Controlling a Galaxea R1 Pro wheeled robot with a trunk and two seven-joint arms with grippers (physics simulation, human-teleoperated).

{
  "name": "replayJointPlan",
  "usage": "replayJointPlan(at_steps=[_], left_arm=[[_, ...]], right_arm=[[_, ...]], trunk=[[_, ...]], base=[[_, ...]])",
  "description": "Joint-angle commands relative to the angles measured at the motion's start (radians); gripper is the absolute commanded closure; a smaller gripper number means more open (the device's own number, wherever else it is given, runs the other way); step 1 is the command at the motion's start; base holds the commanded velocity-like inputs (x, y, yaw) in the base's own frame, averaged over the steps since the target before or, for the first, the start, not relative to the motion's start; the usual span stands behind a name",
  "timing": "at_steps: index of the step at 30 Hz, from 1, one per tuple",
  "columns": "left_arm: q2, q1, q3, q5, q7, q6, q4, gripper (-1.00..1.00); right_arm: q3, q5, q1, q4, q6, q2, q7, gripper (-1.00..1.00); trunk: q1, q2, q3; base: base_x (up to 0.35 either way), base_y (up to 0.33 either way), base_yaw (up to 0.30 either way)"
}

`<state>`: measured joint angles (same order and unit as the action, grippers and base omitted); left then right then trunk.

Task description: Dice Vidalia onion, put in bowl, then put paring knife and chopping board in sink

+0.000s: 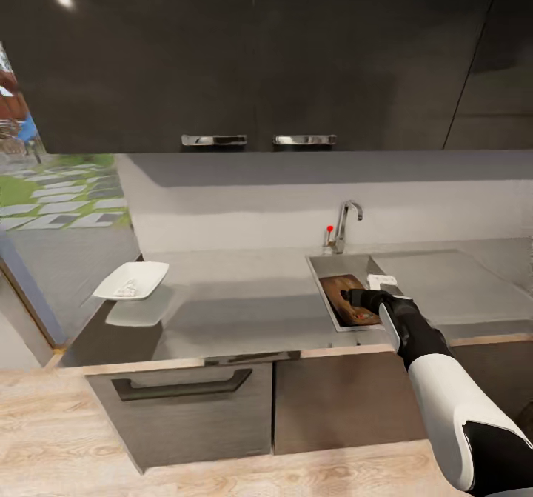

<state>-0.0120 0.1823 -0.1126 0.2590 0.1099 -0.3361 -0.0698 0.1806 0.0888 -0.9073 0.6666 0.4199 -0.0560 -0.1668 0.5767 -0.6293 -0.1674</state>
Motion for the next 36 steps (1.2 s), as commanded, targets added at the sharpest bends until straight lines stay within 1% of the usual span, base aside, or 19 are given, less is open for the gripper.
replayJointPlan(at_steps=[1,26,34,36], left_arm=[[0.000,0.002,-0.009,0.006,0.000,-0.006,-0.004,-1.00],[0.000,0.002,-0.009,0.007,0.001,-0.006,-0.005,-1.00],[0.000,0.002,-0.010,0.008,0.001,-0.004,-0.005,-1.00],[0.002,0.002,-0.010,0.007,0.000,-0.003,-0.005,-1.00]], right_arm=[[0.005,0.010,-0.001,0.002,0.005,0.001,-0.008,-1.00],[0.002,0.011,-0.001,0.000,0.005,0.002,-0.008,-1.00],[0.002,0.011,-0.001,-0.019,-0.001,0.003,-0.011,-1.00],[0.002,0.011,-0.001,-0.049,-0.016,0.002,-0.012,-1.00]], trunk=[[0.000,-0.002,-0.002],[0.000,-0.002,-0.002],[0.000,-0.002,-0.002],[0.000,-0.002,-0.002]], base=[[-0.338,0.000,0.000],[-0.339,0.000,0.000],[-0.339,0.000,0.000],[-0.339,0.000,0.000]])
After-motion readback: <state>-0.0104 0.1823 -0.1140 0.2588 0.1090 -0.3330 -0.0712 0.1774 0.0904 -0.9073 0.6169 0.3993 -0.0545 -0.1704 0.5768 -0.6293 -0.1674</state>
